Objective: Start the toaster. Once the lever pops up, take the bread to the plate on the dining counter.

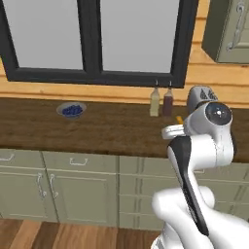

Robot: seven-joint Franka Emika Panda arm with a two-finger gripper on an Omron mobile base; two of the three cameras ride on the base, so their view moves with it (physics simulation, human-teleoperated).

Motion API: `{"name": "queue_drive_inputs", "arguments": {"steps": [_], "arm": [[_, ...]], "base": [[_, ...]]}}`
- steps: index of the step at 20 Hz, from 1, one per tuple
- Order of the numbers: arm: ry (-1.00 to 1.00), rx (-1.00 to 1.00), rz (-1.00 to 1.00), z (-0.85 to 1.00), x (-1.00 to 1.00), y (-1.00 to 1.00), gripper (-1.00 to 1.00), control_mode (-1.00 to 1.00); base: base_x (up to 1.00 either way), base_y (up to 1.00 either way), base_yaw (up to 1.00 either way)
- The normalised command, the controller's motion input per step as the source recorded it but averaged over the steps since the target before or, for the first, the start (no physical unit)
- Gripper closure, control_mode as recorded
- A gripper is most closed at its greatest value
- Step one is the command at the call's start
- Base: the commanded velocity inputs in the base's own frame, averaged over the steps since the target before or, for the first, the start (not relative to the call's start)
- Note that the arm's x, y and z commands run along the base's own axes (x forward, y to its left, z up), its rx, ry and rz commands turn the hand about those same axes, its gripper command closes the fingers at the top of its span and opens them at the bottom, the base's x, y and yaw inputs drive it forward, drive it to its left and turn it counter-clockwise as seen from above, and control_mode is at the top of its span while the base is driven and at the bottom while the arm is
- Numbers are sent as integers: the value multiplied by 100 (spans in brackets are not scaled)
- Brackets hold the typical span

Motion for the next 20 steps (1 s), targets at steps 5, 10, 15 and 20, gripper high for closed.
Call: {"name": "queue_drive_inputs", "arguments": {"steps": [5,10,15,20], "arm": [[0,0,0,0,0,0,100,100],[0,0,0,0,0,0,100,100],[0,0,0,0,0,0,100,100],[0,0,0,0,0,0,100,100]], "base": [[-3,85,81],[5,55,92],[12,42,91],[10,51,88]]}}
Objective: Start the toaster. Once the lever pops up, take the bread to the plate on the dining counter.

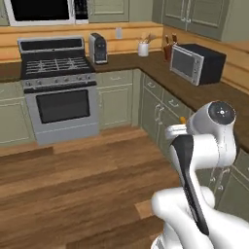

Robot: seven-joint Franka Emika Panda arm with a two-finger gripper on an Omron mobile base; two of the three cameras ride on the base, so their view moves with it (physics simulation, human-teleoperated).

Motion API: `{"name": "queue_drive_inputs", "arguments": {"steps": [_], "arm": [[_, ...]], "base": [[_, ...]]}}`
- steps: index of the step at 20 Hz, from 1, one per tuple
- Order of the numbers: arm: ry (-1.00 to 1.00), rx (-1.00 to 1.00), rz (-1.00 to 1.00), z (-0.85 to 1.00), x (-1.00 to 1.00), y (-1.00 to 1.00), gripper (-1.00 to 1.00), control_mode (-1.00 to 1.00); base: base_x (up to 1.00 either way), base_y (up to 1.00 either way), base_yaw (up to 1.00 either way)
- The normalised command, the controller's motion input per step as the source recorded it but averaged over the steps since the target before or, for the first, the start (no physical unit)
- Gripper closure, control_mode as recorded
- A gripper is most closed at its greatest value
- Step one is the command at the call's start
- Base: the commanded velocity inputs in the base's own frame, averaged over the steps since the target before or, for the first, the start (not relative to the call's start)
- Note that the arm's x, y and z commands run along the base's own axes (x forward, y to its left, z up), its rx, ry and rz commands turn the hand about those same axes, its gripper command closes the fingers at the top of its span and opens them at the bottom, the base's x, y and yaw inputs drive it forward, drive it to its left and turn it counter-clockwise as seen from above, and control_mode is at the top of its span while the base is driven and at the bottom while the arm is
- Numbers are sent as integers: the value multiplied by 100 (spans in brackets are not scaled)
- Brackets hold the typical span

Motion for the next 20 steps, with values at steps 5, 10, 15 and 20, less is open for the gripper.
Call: {"name": "queue_drive_inputs", "arguments": {"steps": [5,10,15,20], "arm": [[0,0,0,0,0,0,100,100],[0,0,0,0,0,0,100,100],[0,0,0,0,0,0,100,100],[0,0,0,0,0,0,100,100]], "base": [[6,60,88],[3,61,90],[52,27,81],[99,-13,64]]}}
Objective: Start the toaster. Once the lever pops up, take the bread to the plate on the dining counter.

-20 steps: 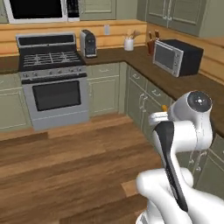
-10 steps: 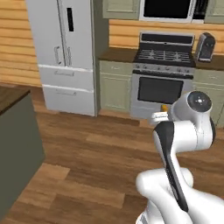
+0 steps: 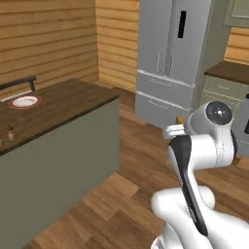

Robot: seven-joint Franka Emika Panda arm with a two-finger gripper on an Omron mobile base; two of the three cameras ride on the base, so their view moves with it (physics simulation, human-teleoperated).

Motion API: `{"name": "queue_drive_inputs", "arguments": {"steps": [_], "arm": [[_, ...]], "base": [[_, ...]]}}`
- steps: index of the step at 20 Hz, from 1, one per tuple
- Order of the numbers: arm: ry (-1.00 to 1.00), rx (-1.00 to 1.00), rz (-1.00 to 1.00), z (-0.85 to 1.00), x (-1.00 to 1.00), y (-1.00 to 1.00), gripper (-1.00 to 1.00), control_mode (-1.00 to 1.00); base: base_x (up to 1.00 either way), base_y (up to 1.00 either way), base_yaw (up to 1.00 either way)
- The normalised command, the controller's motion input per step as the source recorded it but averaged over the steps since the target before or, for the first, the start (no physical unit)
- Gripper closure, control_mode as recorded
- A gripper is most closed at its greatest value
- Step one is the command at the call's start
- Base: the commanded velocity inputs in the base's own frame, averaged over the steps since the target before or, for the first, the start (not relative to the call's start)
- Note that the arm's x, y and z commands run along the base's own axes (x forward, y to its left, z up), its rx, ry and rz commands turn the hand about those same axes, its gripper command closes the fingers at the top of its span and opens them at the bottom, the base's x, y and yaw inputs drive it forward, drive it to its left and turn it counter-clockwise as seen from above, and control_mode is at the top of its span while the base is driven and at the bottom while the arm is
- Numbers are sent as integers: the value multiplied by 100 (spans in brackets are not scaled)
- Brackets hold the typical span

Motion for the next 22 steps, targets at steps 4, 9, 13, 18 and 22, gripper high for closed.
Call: {"name": "queue_drive_inputs", "arguments": {"steps": [4,9,13,18,22], "arm": [[0,0,0,0,0,0,100,100],[0,0,0,0,0,0,100,100],[0,0,0,0,0,0,100,100],[0,0,0,0,0,0,100,100],[0,0,0,0,0,0,100,100]], "base": [[100,-37,57],[100,-68,55],[100,-94,48],[82,-100,27],[59,-100,8]]}}
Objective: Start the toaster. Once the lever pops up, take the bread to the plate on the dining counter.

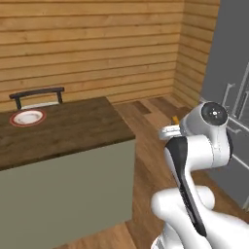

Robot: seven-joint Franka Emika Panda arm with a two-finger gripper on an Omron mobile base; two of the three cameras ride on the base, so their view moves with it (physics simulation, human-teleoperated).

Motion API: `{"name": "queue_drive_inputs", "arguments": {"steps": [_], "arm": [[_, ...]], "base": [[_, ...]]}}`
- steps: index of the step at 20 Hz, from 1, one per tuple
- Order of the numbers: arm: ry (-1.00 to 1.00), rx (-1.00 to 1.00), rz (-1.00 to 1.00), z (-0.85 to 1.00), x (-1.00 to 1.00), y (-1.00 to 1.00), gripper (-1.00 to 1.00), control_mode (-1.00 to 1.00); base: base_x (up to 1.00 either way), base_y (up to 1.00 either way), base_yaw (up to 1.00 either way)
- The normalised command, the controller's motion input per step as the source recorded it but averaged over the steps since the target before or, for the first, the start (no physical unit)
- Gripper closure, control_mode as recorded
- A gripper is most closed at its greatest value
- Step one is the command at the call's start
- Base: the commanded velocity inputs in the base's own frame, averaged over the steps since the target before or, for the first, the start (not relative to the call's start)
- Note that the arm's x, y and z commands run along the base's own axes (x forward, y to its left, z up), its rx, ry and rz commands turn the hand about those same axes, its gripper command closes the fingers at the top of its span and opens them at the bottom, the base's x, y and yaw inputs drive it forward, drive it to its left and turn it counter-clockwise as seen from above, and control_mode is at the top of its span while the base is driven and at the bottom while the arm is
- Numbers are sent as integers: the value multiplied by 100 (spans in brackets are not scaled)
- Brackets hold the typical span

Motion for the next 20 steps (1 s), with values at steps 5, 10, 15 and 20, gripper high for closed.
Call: {"name": "queue_drive_inputs", "arguments": {"steps": [5,10,15,20], "arm": [[0,0,0,0,0,0,100,100],[0,0,0,0,0,0,100,100],[0,0,0,0,0,0,100,100],[0,0,0,0,0,0,100,100]], "base": [[90,-100,17],[100,-88,28],[100,-73,27],[100,-6,5]]}}
